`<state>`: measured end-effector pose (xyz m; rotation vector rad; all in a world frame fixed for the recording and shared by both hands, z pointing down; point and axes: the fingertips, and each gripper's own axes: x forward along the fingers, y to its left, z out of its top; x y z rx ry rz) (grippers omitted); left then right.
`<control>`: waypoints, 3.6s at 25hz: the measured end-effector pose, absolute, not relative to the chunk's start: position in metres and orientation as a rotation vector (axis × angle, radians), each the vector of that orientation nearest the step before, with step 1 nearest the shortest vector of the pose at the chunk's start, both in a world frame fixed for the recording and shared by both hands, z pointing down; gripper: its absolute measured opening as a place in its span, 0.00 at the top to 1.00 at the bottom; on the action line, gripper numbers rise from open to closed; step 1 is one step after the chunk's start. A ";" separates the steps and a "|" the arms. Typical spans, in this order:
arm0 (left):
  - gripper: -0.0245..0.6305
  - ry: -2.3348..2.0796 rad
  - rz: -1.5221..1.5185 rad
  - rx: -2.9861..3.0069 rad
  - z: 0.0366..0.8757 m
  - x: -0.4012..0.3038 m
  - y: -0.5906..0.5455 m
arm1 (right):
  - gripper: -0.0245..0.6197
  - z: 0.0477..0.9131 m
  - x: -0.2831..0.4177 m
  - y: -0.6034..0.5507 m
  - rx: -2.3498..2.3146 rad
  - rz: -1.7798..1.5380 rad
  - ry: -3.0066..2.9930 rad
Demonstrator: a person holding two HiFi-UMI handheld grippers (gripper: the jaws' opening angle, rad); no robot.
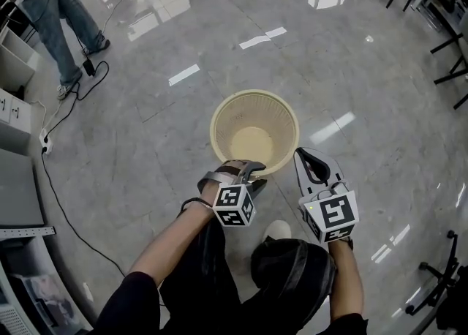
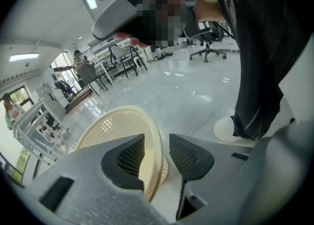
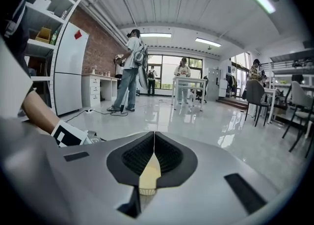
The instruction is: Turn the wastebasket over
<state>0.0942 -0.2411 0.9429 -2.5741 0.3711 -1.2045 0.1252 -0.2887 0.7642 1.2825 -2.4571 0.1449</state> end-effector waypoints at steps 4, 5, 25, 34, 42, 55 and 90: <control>0.76 0.341 -1.283 -2.465 0.955 0.093 -0.244 | 0.94 0.765 0.122 -0.285 1.277 0.142 -2.464; 0.80 0.333 -1.302 -2.436 0.957 0.093 -0.245 | 0.94 0.764 0.121 -0.284 1.275 0.142 -2.466; 0.87 0.747 -0.876 -2.939 0.890 0.084 -0.273 | 0.94 0.771 0.136 -0.283 1.285 0.162 -2.443; 0.87 1.084 -0.617 -3.258 0.893 0.019 -0.305 | 0.94 0.827 0.151 -0.288 1.271 0.347 -2.375; 0.87 1.349 -0.755 -3.153 0.934 -0.059 -0.309 | 0.94 0.912 0.139 -0.277 1.195 0.521 -2.247; 0.88 1.444 -0.854 -3.125 0.960 -0.091 -0.293 | 0.57 0.980 0.126 -0.264 1.139 0.758 -2.243; 0.88 1.395 -0.841 -3.100 0.957 -0.091 -0.291 | 0.54 1.031 0.117 -0.244 1.096 1.082 -2.215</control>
